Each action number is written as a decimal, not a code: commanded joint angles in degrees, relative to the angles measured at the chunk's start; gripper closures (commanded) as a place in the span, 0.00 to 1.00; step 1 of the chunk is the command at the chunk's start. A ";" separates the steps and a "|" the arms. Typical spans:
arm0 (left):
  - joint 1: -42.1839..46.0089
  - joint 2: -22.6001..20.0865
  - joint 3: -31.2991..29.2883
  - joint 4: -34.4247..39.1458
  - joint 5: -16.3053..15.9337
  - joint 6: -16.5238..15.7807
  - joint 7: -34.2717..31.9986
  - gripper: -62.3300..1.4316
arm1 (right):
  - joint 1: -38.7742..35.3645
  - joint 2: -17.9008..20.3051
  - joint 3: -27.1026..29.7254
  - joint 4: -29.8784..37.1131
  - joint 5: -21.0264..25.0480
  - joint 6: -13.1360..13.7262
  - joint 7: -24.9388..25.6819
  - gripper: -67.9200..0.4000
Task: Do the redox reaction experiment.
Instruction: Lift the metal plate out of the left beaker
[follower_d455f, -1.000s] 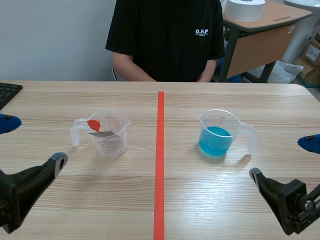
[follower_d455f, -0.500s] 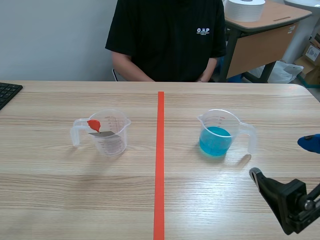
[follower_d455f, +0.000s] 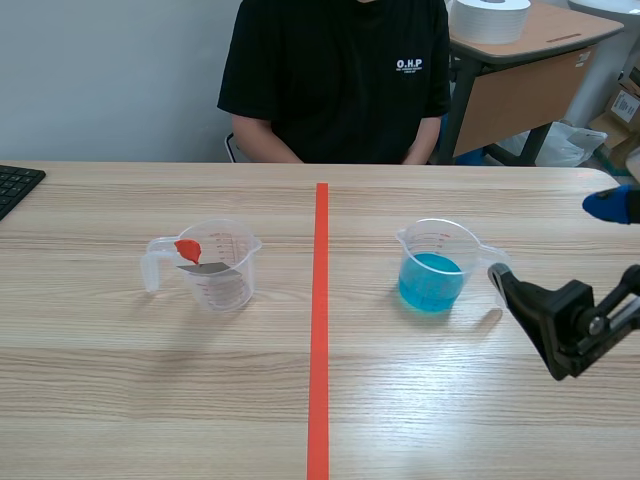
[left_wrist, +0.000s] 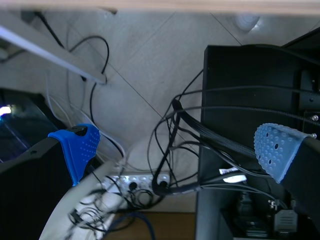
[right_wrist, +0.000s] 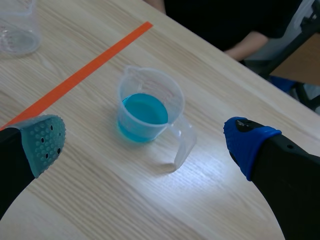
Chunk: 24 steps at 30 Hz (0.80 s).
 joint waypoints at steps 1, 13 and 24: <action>-1.57 0.57 0.15 0.37 0.63 -0.17 -0.81 0.00 | 2.25 0.66 -1.25 0.90 -0.44 1.16 0.63 0.00; -10.69 1.90 5.44 -9.18 4.96 -0.31 -0.57 0.00 | 14.99 0.66 -14.29 0.90 -5.68 5.05 -1.55 0.00; -14.62 1.92 9.14 -12.94 7.06 -0.33 -0.66 0.00 | 25.57 0.59 -28.22 -0.83 -5.90 8.00 -1.84 0.00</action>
